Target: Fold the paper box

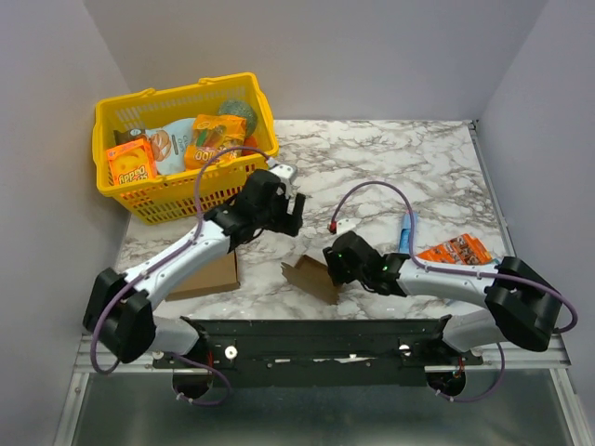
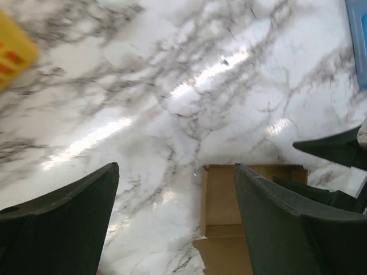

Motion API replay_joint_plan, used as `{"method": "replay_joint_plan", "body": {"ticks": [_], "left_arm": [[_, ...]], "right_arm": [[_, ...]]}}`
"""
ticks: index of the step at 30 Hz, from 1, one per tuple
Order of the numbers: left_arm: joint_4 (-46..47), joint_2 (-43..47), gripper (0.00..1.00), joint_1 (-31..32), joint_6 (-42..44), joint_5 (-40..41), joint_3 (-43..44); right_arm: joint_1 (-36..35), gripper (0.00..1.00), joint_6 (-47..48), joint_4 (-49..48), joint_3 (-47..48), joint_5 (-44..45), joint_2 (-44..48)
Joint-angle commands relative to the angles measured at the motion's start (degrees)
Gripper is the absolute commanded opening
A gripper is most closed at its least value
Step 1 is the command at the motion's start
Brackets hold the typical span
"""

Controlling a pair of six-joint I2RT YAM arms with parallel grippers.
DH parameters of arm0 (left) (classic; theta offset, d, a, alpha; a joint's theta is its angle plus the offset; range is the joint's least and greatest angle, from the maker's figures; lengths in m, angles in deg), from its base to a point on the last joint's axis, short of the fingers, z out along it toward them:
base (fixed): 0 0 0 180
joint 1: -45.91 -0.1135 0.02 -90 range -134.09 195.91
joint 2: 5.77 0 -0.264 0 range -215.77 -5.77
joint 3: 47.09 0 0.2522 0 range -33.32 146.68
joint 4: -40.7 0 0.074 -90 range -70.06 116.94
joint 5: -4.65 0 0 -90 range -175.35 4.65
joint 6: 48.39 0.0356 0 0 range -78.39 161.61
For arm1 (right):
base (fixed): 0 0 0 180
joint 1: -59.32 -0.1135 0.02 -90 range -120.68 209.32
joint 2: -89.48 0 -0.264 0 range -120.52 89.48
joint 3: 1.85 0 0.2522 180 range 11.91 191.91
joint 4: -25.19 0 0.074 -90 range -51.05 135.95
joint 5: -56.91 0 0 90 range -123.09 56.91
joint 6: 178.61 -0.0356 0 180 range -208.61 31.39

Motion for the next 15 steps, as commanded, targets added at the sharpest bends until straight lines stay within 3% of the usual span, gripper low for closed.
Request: {"method": "replay_joint_plan", "body": {"ticks": [1,6,11,15], "left_arm": [[3.1,12.6,0.91,-2.0,-4.6,16.0,-4.4],[-0.2,24.0,0.87,-2.0,-9.5,19.6,-12.0],[-3.3,32.5,0.80,-0.7,-21.4,13.0,-21.5],[-2.4,35.5,0.72,4.3,-29.5,10.3,-30.3]], "right_arm": [[1.5,0.61,-5.1,3.8,3.3,0.6,2.4],[6.3,0.61,-7.9,6.6,5.5,-3.8,1.7],[10.5,0.58,-8.4,7.8,5.3,-8.7,-1.1],[11.3,0.52,-10.0,7.4,3.8,-13.9,-1.3]]}}
